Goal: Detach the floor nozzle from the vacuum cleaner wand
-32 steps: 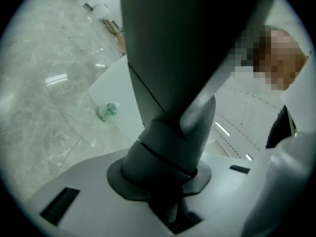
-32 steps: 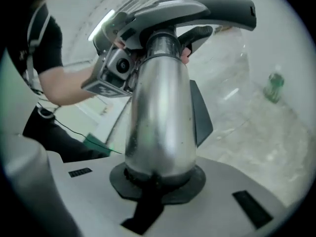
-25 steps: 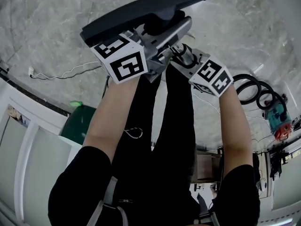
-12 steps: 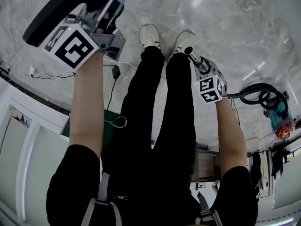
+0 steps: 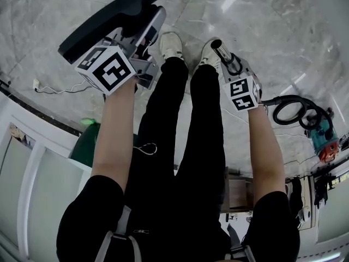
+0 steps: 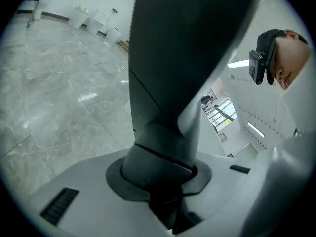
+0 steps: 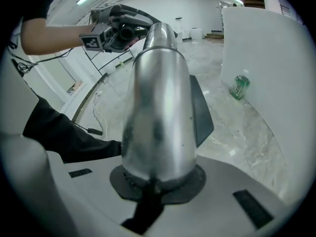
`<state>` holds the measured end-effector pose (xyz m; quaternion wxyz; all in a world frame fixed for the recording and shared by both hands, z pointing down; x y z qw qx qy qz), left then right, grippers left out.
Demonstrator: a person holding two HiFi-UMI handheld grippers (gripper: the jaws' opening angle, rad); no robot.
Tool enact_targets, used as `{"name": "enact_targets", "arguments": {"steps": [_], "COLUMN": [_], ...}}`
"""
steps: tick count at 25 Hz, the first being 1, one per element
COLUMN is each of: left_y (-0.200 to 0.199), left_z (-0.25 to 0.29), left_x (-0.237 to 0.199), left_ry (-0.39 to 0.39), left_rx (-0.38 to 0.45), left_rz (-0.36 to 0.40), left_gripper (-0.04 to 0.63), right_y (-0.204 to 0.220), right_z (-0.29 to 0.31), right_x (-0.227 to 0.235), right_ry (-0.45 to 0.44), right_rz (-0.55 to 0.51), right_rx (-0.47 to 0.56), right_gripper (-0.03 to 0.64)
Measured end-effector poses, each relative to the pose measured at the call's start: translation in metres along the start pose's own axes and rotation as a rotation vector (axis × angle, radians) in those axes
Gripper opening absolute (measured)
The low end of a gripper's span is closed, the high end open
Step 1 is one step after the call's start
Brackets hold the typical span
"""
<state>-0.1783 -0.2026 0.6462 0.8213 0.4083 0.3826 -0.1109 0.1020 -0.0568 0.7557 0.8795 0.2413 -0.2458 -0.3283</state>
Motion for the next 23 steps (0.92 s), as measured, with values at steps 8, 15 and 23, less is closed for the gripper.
{"name": "enact_targets", "arguments": {"steps": [8, 15, 23], "left_y": [0.021, 0.026, 0.032], "left_z": [0.008, 0.011, 0.017], "left_x": [0.004, 0.007, 0.012], "left_ry": [0.013, 0.018, 0.037], "left_rx": [-0.045, -0.068, -0.092], "left_rz": [-0.017, 0.005, 0.023], "left_gripper": [0.100, 0.100, 0.100], "right_y": [0.000, -0.007, -0.014], "right_z": [-0.002, -0.001, -0.002], "right_x": [0.002, 0.009, 0.019], "right_ry": [0.018, 0.046, 0.075], "right_rz": [0.001, 0.001, 0.004], "right_rx": [0.003, 0.018, 0.040], "right_gripper": [0.052, 0.052, 0.052]}}
Point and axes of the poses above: the fingertips, and each gripper's own axes: z forward along the fingers, x to its right, y out of its underside, the point moved 10 cm from there along -z, backward along the fingers, and after that the axes turned 15 degrees about x, right-handed, at the moved point
